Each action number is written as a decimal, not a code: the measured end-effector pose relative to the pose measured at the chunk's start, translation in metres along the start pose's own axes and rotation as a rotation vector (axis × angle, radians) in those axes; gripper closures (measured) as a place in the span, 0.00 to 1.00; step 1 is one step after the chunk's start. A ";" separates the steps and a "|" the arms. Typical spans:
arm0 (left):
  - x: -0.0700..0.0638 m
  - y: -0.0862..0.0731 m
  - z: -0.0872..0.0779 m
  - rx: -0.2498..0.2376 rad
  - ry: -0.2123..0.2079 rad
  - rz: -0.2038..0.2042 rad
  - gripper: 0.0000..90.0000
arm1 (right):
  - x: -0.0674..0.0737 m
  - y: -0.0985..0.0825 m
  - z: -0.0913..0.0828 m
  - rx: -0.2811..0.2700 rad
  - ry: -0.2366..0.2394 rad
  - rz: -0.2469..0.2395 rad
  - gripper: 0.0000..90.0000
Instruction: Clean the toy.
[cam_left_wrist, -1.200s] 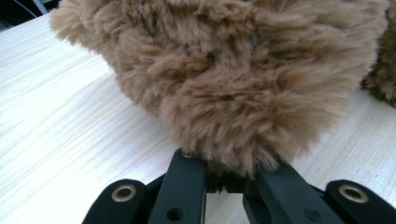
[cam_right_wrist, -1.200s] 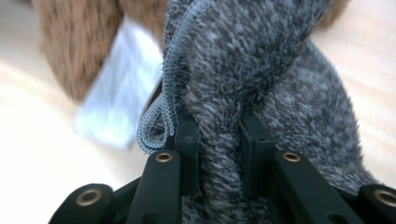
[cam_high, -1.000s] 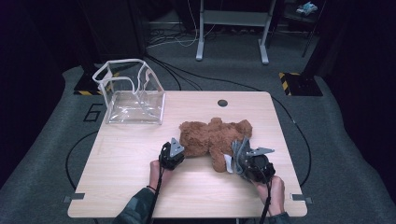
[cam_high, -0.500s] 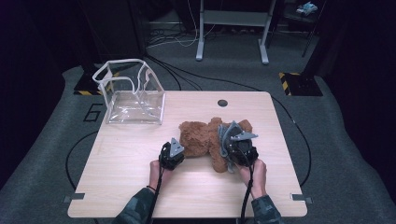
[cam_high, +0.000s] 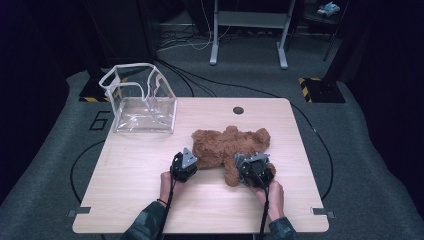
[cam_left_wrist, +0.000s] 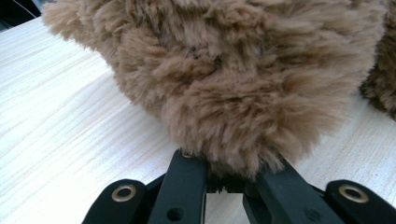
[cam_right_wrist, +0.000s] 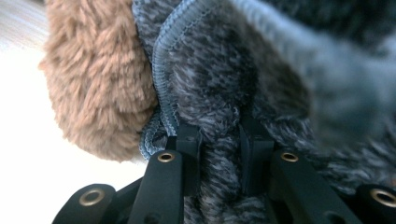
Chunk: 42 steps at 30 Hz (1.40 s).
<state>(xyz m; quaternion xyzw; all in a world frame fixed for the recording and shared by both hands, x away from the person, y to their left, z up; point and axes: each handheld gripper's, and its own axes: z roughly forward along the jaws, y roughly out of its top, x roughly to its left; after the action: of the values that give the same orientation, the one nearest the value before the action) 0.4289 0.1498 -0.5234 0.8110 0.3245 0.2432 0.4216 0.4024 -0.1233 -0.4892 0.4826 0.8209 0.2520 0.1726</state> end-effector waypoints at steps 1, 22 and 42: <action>0.000 0.000 0.000 -0.001 0.000 -0.002 0.98 | 0.000 0.001 -0.004 -0.001 0.005 0.005 0.82; 0.000 0.000 0.000 -0.001 -0.003 0.000 0.98 | -0.007 0.024 -0.019 -0.088 -0.022 0.023 0.81; 0.000 0.000 0.000 -0.004 -0.004 -0.003 0.98 | -0.010 0.035 -0.057 -0.136 0.015 0.005 0.81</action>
<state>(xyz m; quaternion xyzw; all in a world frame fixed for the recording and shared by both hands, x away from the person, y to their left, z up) 0.4292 0.1501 -0.5234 0.8102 0.3246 0.2414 0.4242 0.4013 -0.1322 -0.4220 0.4699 0.8018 0.3112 0.1984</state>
